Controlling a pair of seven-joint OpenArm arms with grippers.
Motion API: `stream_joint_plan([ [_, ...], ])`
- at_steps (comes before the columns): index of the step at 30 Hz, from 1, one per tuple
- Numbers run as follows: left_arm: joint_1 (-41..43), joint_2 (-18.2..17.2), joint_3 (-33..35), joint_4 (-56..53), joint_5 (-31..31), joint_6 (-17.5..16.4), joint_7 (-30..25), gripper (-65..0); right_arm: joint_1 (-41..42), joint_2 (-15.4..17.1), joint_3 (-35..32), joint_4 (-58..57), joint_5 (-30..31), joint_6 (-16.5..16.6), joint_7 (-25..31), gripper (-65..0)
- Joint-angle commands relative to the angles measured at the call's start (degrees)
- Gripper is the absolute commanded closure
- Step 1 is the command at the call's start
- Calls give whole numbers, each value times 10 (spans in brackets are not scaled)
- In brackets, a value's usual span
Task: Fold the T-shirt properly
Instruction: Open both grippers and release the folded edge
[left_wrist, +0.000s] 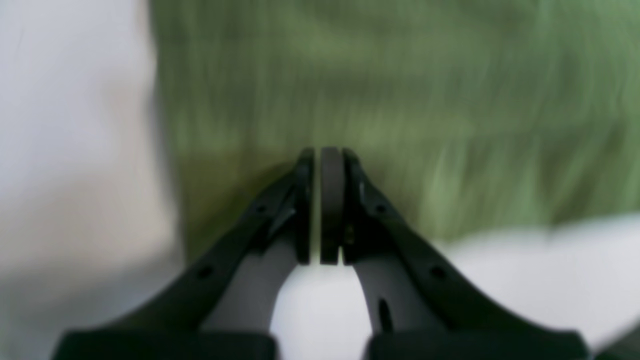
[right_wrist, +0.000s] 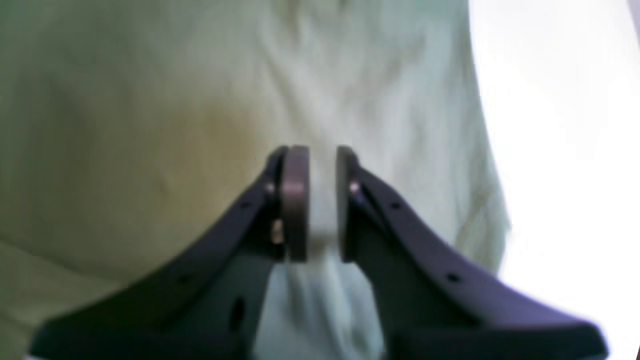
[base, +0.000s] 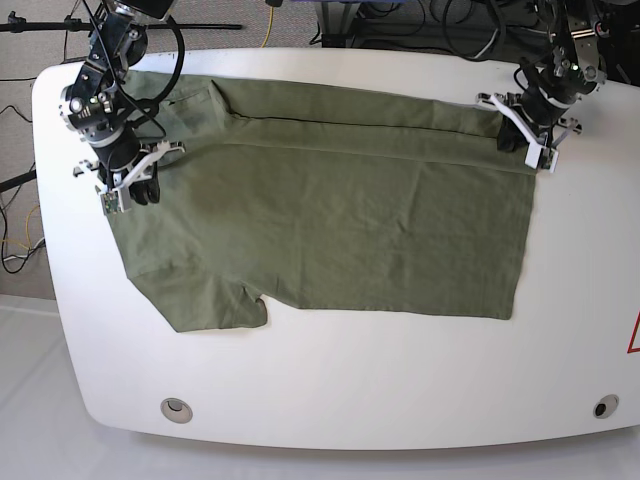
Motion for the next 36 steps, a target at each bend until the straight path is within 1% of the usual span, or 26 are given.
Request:
stream_joint_plan([
  [1, -6, -4, -3, 5, -1, -1, -10, 0, 10, 6, 0, 5, 9, 3, 11, -62],
  [2, -7, -4, -2, 5, 0, -1, -9, 0, 10, 6, -1, 4, 10, 3, 9, -61],
  [4, -3, -5, 0, 3, 5, -3, -4, 0, 1, 2, -1, 4, 14, 3, -2, -88],
  [8, 4, -6, -4, 11, 7, -2, -3, 0, -11, 5, -6, 2, 21, 3, -15, -115],
  [12, 4, -7, -6, 17, 10, -3, -1, 0, -18, 8, -12, -2, 24, 3, -17, -129],
  [14, 7, -7, -4, 14, 11, 0, 3, 0, -25, 10, -10, -1, 26, 3, -8, -127],
  [18, 4, -7, -4, 17, 12, 1, 12, -43, -30, 17, -12, -9, 25, 3, -2, -127],
  [22, 7, -7, -4, 18, 13, 3, 17, -113, -33, 24, -11, -21, 25, 3, 1, -136],
  [28, 16, -7, -7, 23, 11, 1, -3, -218, -33, 36, -6, -25, 18, 3, 1, -162],
  [30, 19, -6, -8, 25, 11, 1, -11, -244, -33, 40, -6, -30, 19, 3, 2, -167],
  [32, 19, -6, -8, 26, 11, 1, -17, -259, -33, 43, -5, -32, 19, 3, 3, -170],
  [34, 16, -5, -8, 27, 10, 3, -23, -258, -33, 47, -4, -37, 19, 3, 4, -169],
  [36, -6, -1, -6, 29, 11, 3, -34, -238, -28, 57, -3, -33, 18, 3, 5, -169],
])
